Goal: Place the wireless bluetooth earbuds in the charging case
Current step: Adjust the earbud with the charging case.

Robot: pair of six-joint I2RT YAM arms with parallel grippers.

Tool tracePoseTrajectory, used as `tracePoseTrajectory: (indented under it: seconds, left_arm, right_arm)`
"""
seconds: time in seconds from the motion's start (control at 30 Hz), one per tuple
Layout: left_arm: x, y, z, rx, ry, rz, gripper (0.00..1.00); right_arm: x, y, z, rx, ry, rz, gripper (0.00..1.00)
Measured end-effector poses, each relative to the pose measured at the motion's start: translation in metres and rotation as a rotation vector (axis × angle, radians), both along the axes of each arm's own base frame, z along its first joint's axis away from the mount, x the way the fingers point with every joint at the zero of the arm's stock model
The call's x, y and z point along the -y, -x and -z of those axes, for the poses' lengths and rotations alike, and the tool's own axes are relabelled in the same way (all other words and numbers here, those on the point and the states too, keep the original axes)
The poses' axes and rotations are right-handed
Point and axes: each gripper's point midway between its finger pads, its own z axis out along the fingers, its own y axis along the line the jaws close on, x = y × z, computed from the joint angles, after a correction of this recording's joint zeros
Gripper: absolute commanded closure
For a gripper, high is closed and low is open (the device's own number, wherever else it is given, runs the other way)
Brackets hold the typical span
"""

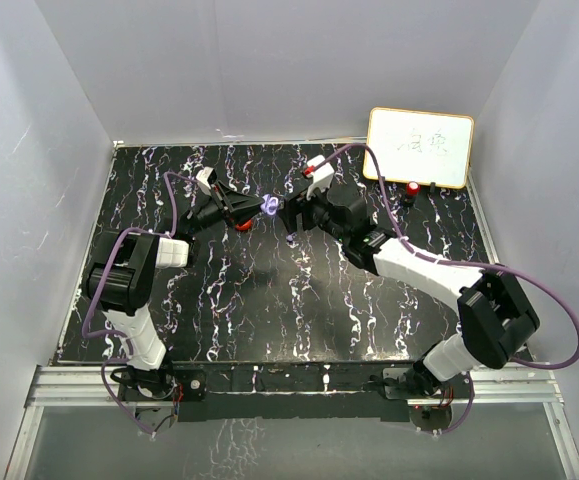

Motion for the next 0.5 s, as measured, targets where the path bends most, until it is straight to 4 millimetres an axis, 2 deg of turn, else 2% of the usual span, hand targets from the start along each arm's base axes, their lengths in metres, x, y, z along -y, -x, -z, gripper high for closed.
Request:
tracePoseTrajectory:
  seconds: [0.5]
  left_arm:
    - [0.0000, 0.0002, -0.0010, -0.002, 0.005, 0.001, 1.00]
  right_arm:
    - [-0.0038, -0.0037, 0.0014, -0.003, 0.003, -0.002, 0.31]
